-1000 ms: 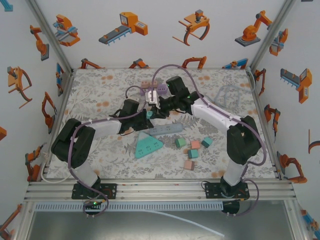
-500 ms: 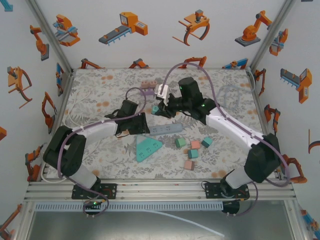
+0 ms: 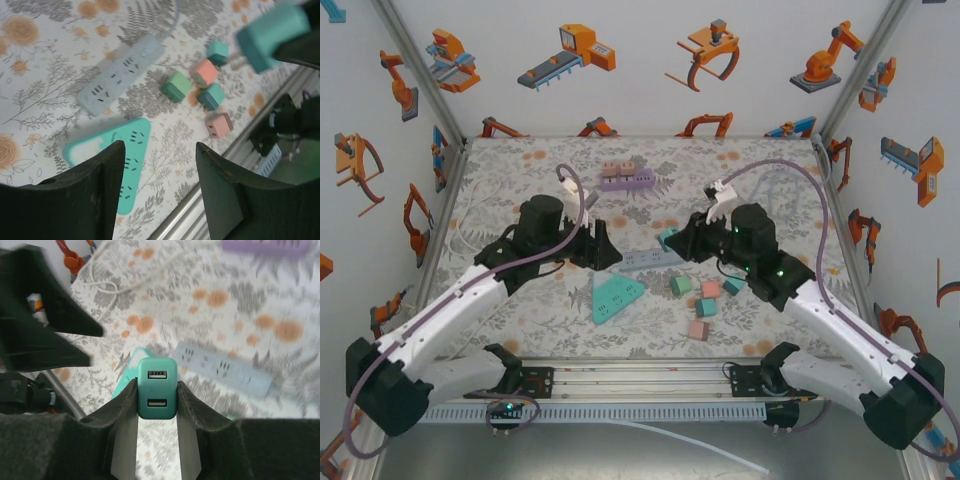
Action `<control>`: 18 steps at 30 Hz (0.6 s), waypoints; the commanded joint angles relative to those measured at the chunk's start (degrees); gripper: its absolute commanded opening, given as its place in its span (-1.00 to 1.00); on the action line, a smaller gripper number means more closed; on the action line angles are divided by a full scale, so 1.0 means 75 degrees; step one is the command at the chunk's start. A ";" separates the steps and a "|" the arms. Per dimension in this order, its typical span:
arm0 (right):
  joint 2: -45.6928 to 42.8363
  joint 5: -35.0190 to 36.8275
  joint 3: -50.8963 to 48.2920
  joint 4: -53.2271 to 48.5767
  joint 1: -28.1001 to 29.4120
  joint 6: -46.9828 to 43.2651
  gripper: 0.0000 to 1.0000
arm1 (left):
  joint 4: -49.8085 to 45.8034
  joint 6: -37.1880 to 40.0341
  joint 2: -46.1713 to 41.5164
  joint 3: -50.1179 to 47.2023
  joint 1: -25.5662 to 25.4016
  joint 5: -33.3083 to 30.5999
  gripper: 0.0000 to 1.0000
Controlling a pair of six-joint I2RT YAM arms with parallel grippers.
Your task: Pull the plug off the socket
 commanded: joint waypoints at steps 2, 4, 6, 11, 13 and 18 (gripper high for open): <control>-0.0258 0.0516 -0.0659 -0.0580 0.0240 0.1790 -1.00 | -0.1302 0.1309 -0.0707 0.0149 -0.0408 0.0565 0.20; -0.0222 0.0723 -0.1025 -0.0606 0.0452 0.2079 -1.00 | -0.1775 0.1812 -0.0940 0.0267 -0.0641 0.0497 0.33; -0.0095 0.0902 -0.1413 -0.0423 0.0636 0.2377 -1.00 | -0.2096 0.2247 -0.1169 0.0316 -0.0827 0.0328 0.49; 0.0605 0.1307 -0.2104 0.0374 0.1075 0.2756 -1.00 | -0.2160 0.3477 -0.1991 -0.0023 -0.0975 0.0241 0.93; 0.1037 0.1374 -0.2218 0.0712 0.1228 0.2756 -1.00 | -0.2146 0.3942 -0.2337 -0.0188 -0.0983 0.0055 0.99; 0.1844 0.1450 -0.2617 0.1435 0.1447 0.3063 -0.99 | -0.1926 0.4125 -0.2681 -0.0638 -0.0983 -0.1393 0.94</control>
